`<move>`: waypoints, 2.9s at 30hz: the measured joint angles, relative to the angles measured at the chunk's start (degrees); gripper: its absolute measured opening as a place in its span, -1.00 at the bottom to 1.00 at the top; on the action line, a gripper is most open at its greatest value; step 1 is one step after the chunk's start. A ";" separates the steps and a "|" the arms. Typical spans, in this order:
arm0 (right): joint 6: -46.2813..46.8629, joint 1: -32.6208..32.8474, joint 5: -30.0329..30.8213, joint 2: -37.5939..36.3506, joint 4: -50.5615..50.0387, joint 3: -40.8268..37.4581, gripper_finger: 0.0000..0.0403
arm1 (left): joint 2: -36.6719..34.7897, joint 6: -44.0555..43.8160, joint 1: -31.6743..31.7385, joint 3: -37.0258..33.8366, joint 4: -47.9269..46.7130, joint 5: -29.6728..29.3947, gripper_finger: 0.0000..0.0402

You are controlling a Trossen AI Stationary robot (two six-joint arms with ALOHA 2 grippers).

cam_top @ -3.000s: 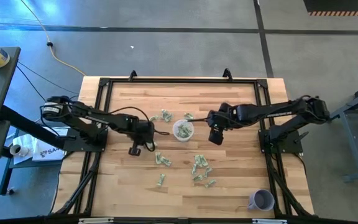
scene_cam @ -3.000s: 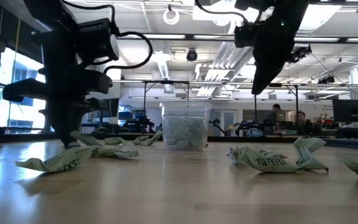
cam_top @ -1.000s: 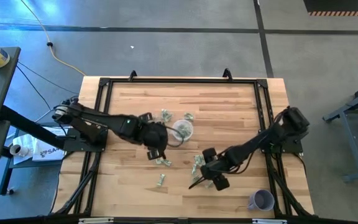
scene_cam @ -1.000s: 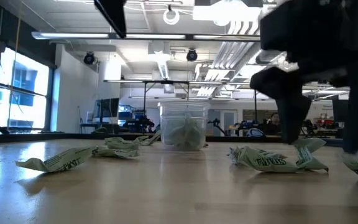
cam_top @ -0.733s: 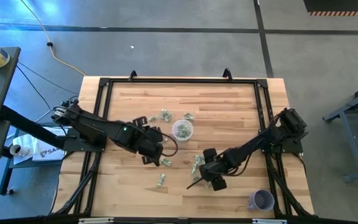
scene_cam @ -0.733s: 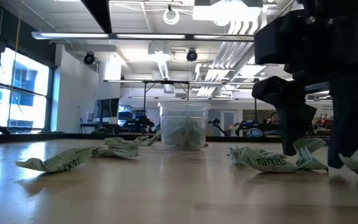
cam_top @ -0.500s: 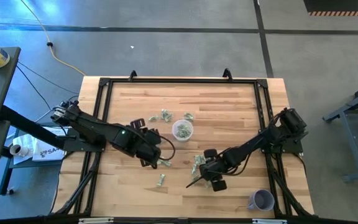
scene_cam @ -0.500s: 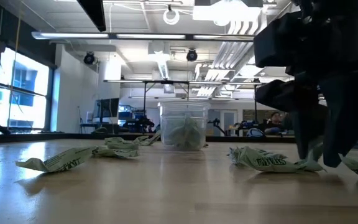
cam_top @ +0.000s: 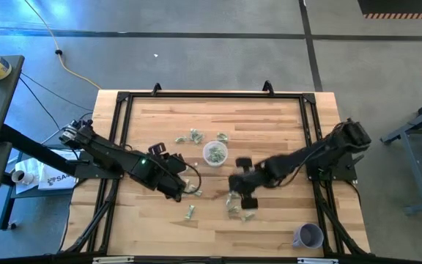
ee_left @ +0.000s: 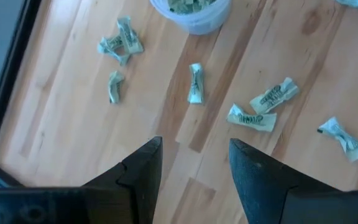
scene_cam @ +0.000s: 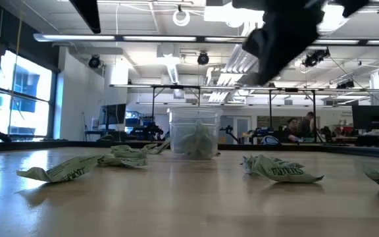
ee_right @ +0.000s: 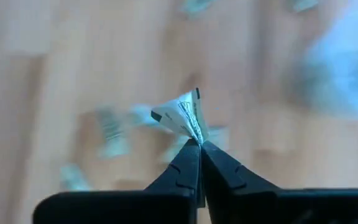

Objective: Pick and place Stevia / Truvia into bins
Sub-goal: Put the white stevia packet into the transparent container

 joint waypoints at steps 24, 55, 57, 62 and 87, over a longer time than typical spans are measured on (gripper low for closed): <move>-11.48 -22.72 -7.13 4.11 2.32 6.18 0.04 | 0.00 -26.81 -4.73 -13.98 0.60 4.92 0.17; -5.22 -18.60 18.04 -24.98 -22.72 6.18 0.40 | 0.46 36.72 46.26 -26.18 33.72 26.79 0.33; -3.82 -19.46 18.29 -24.98 -22.53 6.18 0.41 | 0.44 36.95 46.26 -27.97 37.26 26.12 0.33; -0.91 -21.74 19.04 -24.98 -21.32 6.18 0.40 | 2.04 39.88 46.41 -32.91 44.53 24.43 0.33; 6.22 -23.53 19.00 -24.91 -25.80 6.16 0.39 | 3.93 44.39 43.60 -10.86 37.53 40.72 -0.90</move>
